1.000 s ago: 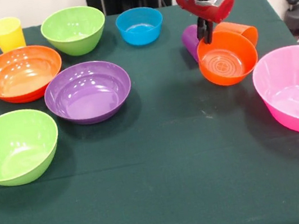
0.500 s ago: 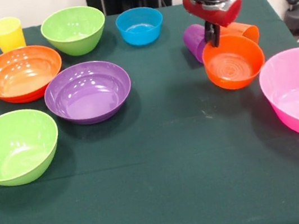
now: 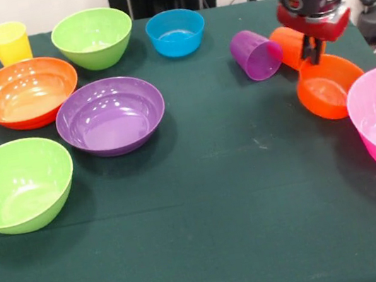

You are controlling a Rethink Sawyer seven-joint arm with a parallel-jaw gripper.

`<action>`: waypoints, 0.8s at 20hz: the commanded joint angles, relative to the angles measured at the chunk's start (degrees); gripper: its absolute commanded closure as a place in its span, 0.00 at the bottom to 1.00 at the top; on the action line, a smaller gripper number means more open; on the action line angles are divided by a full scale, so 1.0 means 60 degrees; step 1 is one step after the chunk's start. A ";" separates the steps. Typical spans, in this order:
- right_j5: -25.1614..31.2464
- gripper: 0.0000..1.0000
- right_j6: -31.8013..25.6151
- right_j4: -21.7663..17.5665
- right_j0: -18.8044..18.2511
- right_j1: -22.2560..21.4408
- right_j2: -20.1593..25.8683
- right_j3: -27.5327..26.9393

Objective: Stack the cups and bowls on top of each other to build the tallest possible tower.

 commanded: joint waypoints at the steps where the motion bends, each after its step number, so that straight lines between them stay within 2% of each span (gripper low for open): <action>1: -0.0401 1.00 -0.0154 -0.1057 0.0678 0.0723 -0.0200 -0.0715; 16: -0.0181 1.00 -0.1023 -0.0945 0.1442 0.1475 0.0058 -0.1716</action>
